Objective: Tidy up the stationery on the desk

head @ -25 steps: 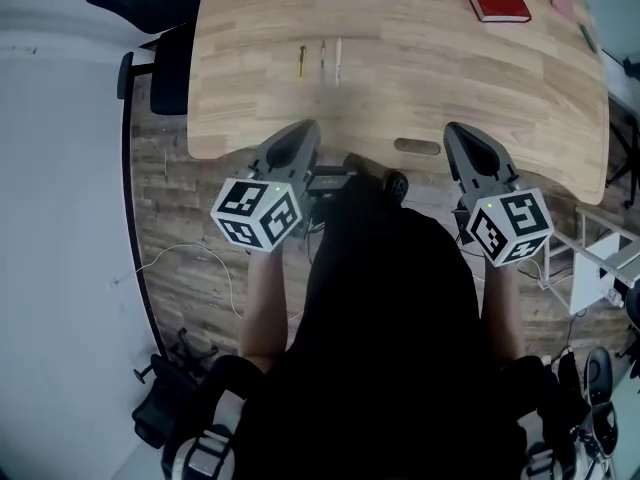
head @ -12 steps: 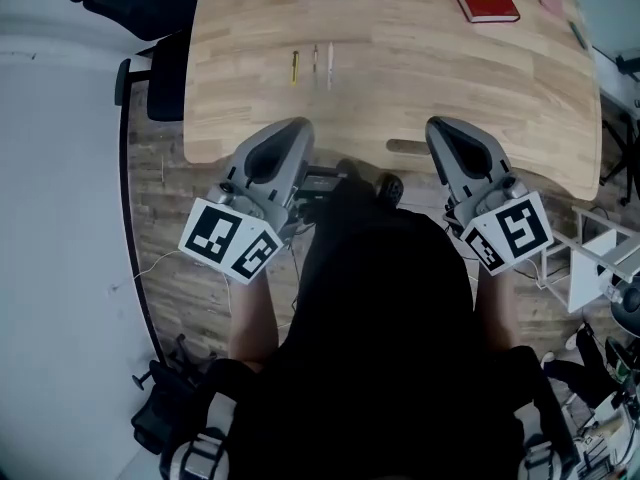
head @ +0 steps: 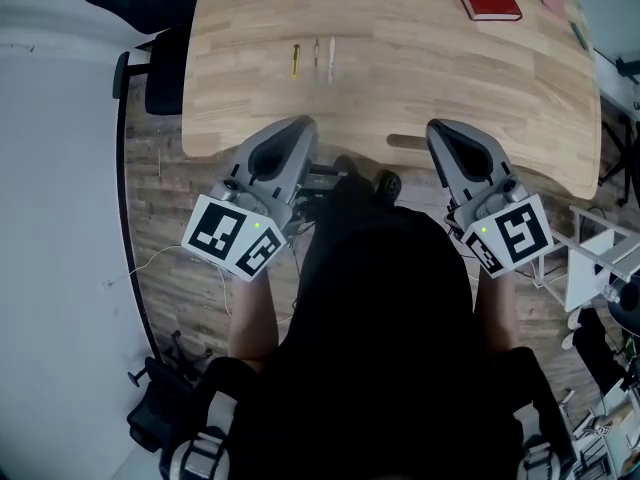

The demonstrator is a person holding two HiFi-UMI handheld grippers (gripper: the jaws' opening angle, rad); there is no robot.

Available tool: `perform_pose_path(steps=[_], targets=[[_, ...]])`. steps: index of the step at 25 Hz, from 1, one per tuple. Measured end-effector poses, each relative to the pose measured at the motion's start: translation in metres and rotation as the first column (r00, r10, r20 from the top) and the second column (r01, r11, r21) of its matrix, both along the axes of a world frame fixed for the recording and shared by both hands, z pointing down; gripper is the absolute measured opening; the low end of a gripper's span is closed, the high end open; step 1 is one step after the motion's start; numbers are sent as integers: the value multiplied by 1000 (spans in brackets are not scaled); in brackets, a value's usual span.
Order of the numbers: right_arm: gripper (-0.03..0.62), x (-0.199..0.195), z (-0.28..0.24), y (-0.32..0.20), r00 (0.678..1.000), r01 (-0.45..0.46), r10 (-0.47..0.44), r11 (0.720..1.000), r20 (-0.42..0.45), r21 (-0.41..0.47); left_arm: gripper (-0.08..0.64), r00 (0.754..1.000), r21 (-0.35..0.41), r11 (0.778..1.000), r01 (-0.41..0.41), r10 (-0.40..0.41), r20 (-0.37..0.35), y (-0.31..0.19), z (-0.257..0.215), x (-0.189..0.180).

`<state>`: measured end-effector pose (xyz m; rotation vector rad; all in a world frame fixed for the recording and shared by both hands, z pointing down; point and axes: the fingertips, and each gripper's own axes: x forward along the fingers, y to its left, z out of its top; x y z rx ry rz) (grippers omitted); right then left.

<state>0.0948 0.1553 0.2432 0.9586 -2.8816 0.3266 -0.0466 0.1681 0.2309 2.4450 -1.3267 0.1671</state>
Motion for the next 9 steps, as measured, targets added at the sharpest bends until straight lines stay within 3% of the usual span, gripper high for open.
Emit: perform_pose_path(steps=[9], targets=[[20, 0, 6, 9, 1000, 1, -1, 1000, -14, -5, 43, 1000, -14, 1000, 0, 0, 5, 6, 6, 0]])
